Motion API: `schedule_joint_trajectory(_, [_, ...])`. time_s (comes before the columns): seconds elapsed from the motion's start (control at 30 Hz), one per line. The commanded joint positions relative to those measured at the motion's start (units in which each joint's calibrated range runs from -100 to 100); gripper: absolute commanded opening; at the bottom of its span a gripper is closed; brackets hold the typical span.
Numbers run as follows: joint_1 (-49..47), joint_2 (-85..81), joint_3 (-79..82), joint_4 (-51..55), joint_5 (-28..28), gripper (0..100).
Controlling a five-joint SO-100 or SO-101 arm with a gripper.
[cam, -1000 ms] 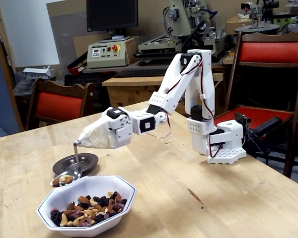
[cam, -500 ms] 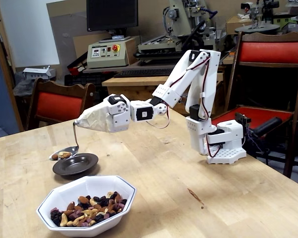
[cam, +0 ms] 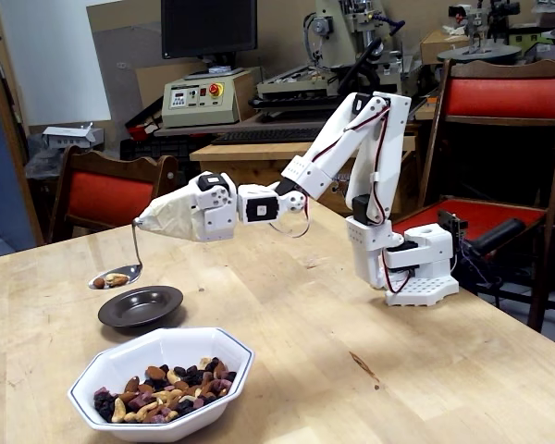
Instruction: Use spoon to take food
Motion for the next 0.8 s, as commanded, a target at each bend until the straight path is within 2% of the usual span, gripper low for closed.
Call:
schedule_joint_trajectory(0.0, [1.9, -3.0, -1.1, -0.4, -0.2, 4])
schedule_joint_trajectory(0.77, [10.4, -3.0, -0.8, -0.4, -0.2, 4])
